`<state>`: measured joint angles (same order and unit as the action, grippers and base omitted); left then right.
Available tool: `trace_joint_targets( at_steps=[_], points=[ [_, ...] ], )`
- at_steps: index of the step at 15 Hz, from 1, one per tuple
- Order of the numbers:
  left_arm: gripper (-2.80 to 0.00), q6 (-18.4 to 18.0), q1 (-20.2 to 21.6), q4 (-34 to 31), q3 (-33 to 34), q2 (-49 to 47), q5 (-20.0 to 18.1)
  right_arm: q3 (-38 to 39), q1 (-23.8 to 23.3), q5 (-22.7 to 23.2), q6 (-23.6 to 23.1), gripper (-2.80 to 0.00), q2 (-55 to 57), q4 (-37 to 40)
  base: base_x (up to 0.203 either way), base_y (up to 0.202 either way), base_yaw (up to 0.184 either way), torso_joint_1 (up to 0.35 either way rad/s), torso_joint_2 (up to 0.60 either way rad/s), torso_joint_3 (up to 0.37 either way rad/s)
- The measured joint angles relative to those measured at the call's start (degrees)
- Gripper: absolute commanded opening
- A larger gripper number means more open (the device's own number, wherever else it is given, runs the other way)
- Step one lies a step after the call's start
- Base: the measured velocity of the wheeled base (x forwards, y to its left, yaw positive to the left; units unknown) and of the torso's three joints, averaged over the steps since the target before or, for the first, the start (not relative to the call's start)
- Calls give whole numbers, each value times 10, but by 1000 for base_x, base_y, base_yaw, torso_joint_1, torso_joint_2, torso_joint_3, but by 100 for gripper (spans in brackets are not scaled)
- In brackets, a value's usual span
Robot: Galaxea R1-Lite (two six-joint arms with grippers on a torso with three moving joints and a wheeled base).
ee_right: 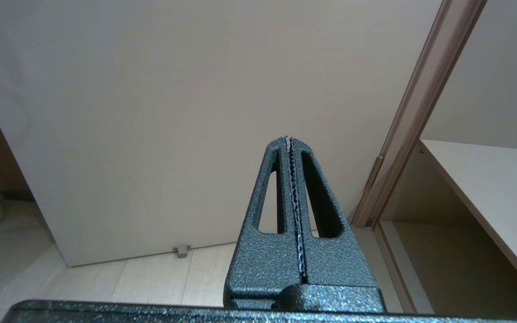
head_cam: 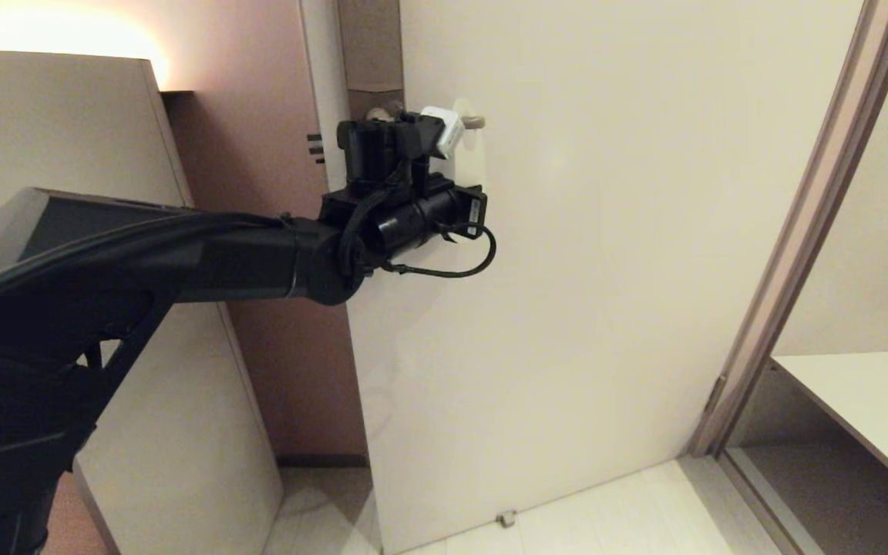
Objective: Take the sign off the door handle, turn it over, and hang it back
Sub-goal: Take down the sign
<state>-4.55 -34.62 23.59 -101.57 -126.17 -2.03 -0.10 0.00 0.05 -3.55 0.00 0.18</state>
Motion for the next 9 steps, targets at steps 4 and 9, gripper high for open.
trace_joint_targets(
  at_steps=[4,9],
  points=[
    [-280,0,-7,-14,-29,-14,-2,0,0,0,0,-280,0,0,0,0,0,0,0,0],
    [-280,0,-13,-16,-34,-19,-2,0,0,0,0,-280,0,0,0,0,0,0,0,0]
  ],
)
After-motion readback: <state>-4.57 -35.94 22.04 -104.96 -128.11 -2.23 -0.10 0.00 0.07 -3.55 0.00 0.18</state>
